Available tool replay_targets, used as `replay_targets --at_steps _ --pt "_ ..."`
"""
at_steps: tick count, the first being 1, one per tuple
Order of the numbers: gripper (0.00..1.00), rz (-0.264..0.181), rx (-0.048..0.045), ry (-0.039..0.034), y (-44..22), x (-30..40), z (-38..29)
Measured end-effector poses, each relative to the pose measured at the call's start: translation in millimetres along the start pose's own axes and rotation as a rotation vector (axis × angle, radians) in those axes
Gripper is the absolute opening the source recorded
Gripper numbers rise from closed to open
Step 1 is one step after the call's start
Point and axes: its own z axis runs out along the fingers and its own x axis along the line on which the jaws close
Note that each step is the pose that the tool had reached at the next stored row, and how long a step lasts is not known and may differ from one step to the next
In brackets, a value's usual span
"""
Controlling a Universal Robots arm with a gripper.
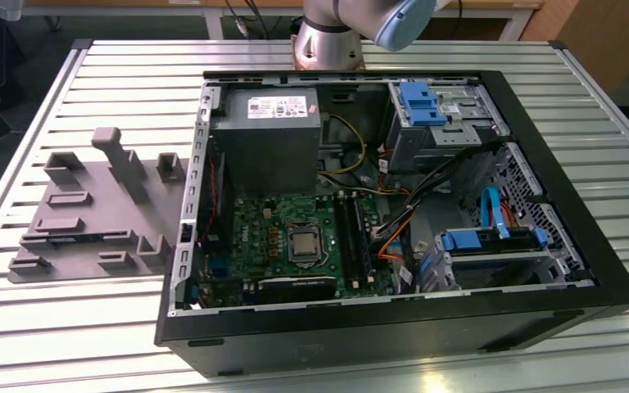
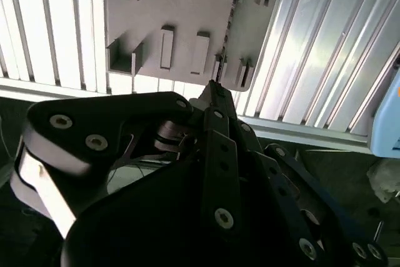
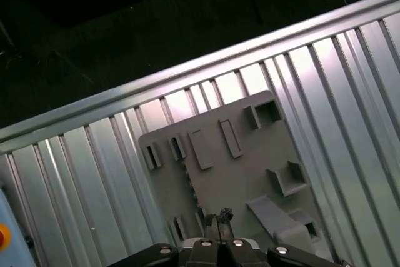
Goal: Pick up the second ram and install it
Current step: 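Pick up the second ram and move it above second insertion slot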
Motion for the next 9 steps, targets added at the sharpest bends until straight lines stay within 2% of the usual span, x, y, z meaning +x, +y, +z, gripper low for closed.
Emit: replay_targets --at_steps 6,9 --pt "0.11 -0.109 -0.0025 0.0048 0.0 0.0 0.5" --pt "0.11 -0.119 -0.0027 0.0052 0.0 0.0 0.5"
